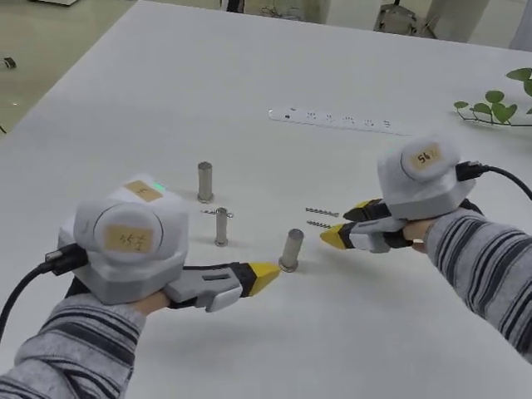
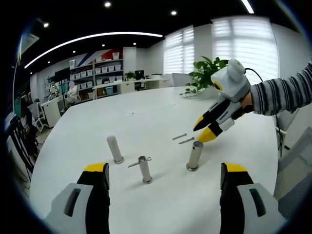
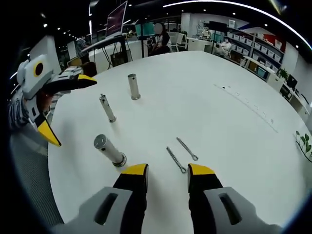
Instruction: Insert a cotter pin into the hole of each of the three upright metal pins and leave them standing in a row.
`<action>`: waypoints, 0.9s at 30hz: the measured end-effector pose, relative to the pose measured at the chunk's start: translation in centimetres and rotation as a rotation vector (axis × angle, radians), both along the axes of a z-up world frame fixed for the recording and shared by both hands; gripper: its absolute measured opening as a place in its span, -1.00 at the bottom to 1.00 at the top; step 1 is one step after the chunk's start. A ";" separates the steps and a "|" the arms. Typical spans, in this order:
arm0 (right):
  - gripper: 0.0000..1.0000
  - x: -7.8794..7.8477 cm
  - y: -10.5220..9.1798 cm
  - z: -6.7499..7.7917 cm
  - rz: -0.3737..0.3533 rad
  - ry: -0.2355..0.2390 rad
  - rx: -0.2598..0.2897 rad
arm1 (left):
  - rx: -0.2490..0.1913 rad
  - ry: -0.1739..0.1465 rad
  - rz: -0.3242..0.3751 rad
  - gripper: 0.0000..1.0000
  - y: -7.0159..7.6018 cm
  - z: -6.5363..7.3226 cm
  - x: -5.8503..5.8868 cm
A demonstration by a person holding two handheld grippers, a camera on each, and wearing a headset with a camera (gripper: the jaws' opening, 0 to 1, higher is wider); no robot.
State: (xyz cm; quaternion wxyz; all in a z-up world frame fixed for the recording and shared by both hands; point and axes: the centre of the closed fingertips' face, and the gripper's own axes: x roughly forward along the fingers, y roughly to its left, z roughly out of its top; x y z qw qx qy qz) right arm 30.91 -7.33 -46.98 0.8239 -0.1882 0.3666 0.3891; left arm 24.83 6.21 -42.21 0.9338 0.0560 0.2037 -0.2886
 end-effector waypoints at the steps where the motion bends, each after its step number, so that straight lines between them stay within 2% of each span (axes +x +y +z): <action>1: -0.44 0.2 -0.1 -0.2 0.001 0.010 -0.010 | -0.002 0.001 0.000 0.86 0.0 0.0 0.0; 8: -0.54 1.0 -0.4 -1.3 0.013 0.058 -0.040 | -0.006 0.019 -0.007 0.84 -0.2 -0.4 -0.2; 14: -0.65 1.1 -0.4 -2.2 0.054 0.090 -0.076 | -0.007 0.021 -0.013 0.84 -0.3 -0.4 -0.2; 24: -0.81 1.9 -0.6 -2.5 0.088 0.102 -0.140 | 0.000 0.037 -0.023 0.82 -0.4 -0.8 -0.3; 27: -0.82 1.7 -0.5 -2.5 0.116 0.104 -0.163 | -0.002 0.034 -0.022 0.82 -0.3 -0.7 -0.3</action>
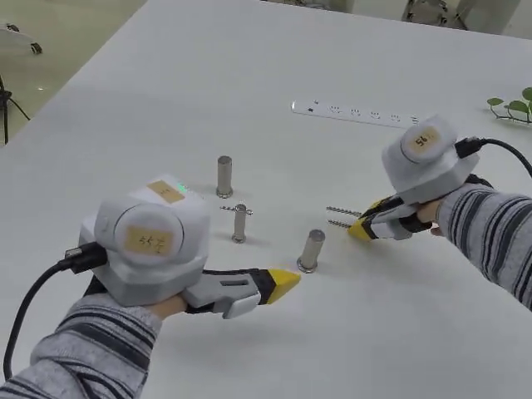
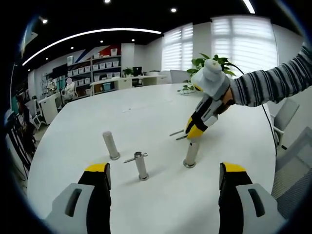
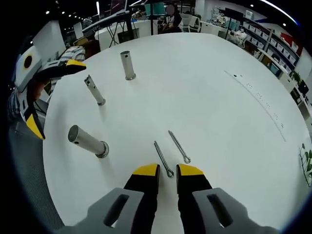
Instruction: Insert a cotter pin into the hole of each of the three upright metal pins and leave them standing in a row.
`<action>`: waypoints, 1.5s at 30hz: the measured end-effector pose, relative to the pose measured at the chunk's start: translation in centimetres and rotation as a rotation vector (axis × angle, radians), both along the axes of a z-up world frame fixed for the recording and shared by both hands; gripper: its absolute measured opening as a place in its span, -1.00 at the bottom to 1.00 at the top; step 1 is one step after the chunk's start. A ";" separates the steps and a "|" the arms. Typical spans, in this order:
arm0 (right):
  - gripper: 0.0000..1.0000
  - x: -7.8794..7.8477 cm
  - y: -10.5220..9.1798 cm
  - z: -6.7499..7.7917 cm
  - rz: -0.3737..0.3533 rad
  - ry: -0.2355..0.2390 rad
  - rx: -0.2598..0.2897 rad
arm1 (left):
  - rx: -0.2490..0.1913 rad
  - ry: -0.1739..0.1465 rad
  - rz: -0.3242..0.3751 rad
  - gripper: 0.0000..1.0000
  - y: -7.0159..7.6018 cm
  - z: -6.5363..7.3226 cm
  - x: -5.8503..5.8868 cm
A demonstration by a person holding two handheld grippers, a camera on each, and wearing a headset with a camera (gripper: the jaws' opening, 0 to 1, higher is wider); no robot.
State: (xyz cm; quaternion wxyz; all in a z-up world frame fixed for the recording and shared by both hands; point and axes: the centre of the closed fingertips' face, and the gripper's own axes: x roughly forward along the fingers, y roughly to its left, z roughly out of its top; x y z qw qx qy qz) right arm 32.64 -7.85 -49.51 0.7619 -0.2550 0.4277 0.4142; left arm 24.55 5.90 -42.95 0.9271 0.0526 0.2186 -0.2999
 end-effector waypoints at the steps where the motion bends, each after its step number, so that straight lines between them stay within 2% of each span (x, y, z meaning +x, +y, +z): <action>1: -0.87 -0.1 0.1 0.0 0.010 0.003 -0.001 | -0.001 0.001 0.000 0.82 0.0 0.0 0.0; 4: -1.00 -0.3 0.2 -0.1 0.053 0.000 -0.027 | 0.003 0.001 0.001 0.82 0.1 0.0 0.0; 7: -1.00 -0.2 0.1 -0.1 0.015 0.027 -0.021 | 0.002 -0.001 0.002 0.82 0.1 0.1 0.0; 12: -1.00 -0.5 0.0 -0.1 0.068 0.016 -0.038 | 0.005 -0.002 0.003 0.82 0.2 0.1 0.0; 18: -1.00 -0.9 -0.3 0.0 0.087 -0.005 -0.066 | 0.018 0.001 -0.003 0.82 0.2 0.0 -0.1; 21: -1.00 -1.0 -0.6 0.2 0.079 -0.015 -0.068 | 0.009 -0.003 -0.006 0.82 0.0 0.2 -0.1; 23: -1.00 -1.1 -0.9 0.6 0.077 -0.030 -0.063 | -0.019 -0.010 -0.015 0.82 -0.4 0.6 -0.2; 25: -1.00 -1.3 -1.1 0.8 0.076 -0.038 -0.065 | -0.025 -0.014 -0.022 0.81 -0.6 0.7 -0.2; 32: -1.00 -2.7 -1.7 1.7 0.103 -0.077 -0.055 | -0.014 -0.012 -0.050 0.76 -1.2 0.5 -0.6; 38: -1.00 -4.6 -1.9 2.2 0.156 -0.118 -0.038 | -0.008 -0.016 -0.083 0.66 -2.0 0.5 -1.1; 45: -1.00 -6.6 -2.0 2.8 0.193 -0.138 -0.015 | -0.017 -0.014 -0.121 0.54 -3.0 0.4 -1.5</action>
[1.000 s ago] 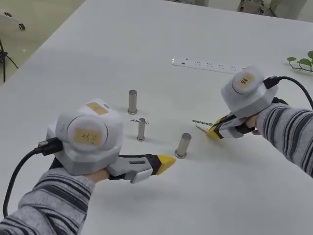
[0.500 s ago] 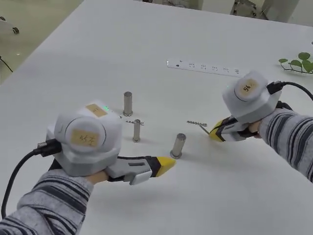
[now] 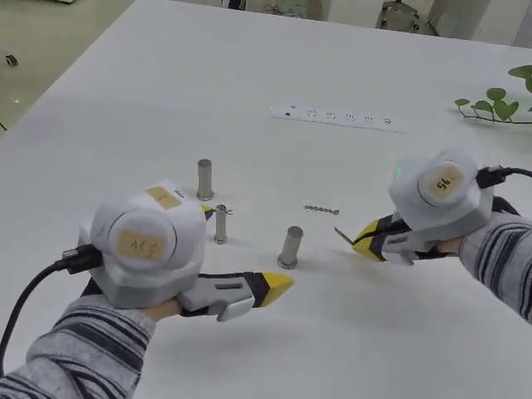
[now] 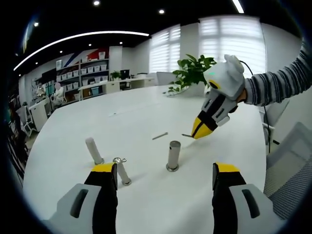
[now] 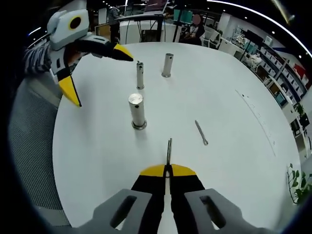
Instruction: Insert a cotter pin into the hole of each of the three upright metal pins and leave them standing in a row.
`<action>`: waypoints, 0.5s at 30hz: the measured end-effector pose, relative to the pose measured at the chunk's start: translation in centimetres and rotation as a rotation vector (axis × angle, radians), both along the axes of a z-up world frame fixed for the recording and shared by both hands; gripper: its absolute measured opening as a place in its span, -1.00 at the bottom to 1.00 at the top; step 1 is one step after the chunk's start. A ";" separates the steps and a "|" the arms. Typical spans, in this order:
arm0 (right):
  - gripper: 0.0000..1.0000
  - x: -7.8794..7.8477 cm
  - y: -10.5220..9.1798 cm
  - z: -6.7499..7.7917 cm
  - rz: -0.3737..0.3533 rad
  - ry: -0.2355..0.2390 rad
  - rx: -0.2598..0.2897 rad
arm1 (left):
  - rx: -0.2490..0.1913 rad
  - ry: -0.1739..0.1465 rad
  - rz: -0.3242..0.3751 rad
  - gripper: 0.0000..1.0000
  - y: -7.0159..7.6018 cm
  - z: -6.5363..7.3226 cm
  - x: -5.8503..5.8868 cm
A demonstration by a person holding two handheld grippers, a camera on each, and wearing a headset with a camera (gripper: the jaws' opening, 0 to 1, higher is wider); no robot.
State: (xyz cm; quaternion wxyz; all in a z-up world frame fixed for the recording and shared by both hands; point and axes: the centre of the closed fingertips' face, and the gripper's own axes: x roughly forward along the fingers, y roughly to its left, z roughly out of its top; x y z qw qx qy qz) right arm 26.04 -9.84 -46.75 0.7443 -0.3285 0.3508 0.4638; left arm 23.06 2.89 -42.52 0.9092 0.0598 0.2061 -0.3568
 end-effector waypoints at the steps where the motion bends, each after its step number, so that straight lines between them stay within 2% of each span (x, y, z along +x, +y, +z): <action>1: -1.00 -0.2 0.0 0.1 0.005 -0.002 0.002 | -0.003 0.003 -0.007 0.51 -0.2 0.0 -0.1; 4: -1.00 -0.8 0.1 0.2 0.026 -0.006 0.019 | -0.010 0.004 -0.030 0.44 -0.7 0.0 -0.4; 9: -1.00 -2.2 0.7 0.6 0.062 -0.003 0.050 | -0.058 0.003 -0.090 0.33 -2.0 0.5 -1.1; 15: -1.00 -3.5 2.0 1.2 0.128 -0.030 0.083 | -0.055 0.017 -0.122 0.17 -2.6 0.2 -1.7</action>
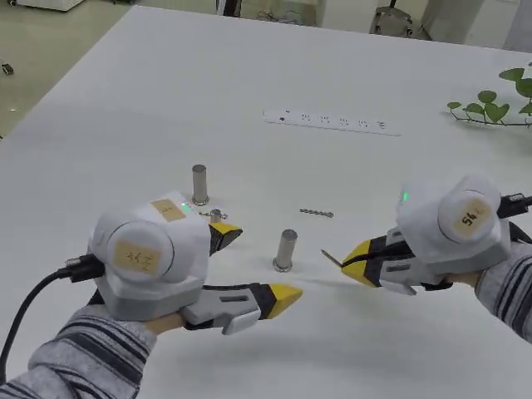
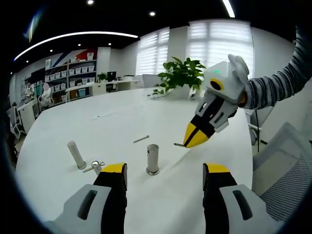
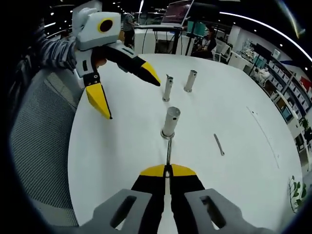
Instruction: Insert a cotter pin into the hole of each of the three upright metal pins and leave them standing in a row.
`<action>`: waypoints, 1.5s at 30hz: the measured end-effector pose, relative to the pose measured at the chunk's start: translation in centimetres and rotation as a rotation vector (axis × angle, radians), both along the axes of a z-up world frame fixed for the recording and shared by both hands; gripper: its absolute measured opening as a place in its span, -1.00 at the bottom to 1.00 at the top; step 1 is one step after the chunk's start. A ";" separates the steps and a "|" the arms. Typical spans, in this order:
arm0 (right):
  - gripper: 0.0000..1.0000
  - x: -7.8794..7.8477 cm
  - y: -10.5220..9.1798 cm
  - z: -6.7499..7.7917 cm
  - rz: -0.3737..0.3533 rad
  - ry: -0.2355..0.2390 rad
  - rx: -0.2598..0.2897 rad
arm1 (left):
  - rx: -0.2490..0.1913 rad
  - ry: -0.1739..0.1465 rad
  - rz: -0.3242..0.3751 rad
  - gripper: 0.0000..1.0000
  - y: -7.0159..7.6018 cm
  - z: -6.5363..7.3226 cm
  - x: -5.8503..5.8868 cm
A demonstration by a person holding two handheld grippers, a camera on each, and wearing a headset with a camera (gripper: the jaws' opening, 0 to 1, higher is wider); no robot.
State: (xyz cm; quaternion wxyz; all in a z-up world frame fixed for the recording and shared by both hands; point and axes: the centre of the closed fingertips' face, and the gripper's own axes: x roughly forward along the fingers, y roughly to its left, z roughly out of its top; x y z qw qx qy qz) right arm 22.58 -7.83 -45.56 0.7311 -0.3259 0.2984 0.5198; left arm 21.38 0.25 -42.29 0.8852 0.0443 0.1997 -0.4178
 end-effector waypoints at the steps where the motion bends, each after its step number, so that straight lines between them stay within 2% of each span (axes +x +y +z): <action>1: -1.00 -0.2 0.3 0.2 0.025 -0.014 0.002 | -0.006 0.005 -0.004 0.13 -0.1 0.0 -0.1; 3: -1.00 -0.6 0.7 0.3 0.053 -0.023 0.004 | -0.026 0.021 -0.015 0.05 -0.4 0.1 -0.3; 11: -1.00 -1.9 2.5 0.8 0.177 -0.083 -0.007 | -0.041 0.053 -0.039 -0.20 -1.0 -0.2 -0.9; 13: -1.00 -2.2 2.9 0.9 0.205 -0.095 -0.012 | -0.043 0.067 -0.040 -0.26 -1.0 -0.4 -1.0; 16: -1.00 -2.6 3.4 1.2 0.238 -0.114 -0.014 | -0.068 0.104 -0.036 -0.39 -0.9 -0.6 -1.0; 23: -1.00 -3.2 4.4 1.6 0.285 -0.148 -0.019 | -0.133 0.163 -0.031 -0.57 -1.2 -0.4 -1.3; 24: -1.00 -3.3 4.6 1.7 0.293 -0.152 -0.019 | -0.153 0.183 -0.027 -0.60 -1.2 -0.3 -1.3; 27: -1.00 -3.6 5.0 1.7 0.308 -0.159 -0.017 | -0.183 0.210 -0.022 -0.72 -1.2 -0.3 -1.4; 36: -1.00 -3.8 5.9 2.1 0.334 -0.183 -0.011 | -0.242 0.256 -0.023 -0.95 -1.5 0.0 -1.7; 39: -1.00 -3.7 6.1 2.3 0.334 -0.189 -0.006 | -0.246 0.259 -0.027 -0.98 -1.6 0.0 -1.8; 42: -1.00 -3.6 6.3 2.4 0.335 -0.191 -0.004 | -0.271 0.286 -0.030 -1.00 -1.8 0.1 -2.1; 45: -1.00 -3.6 6.3 2.4 0.336 -0.194 -0.005 | -0.263 0.277 -0.029 -1.00 -1.8 0.0 -2.0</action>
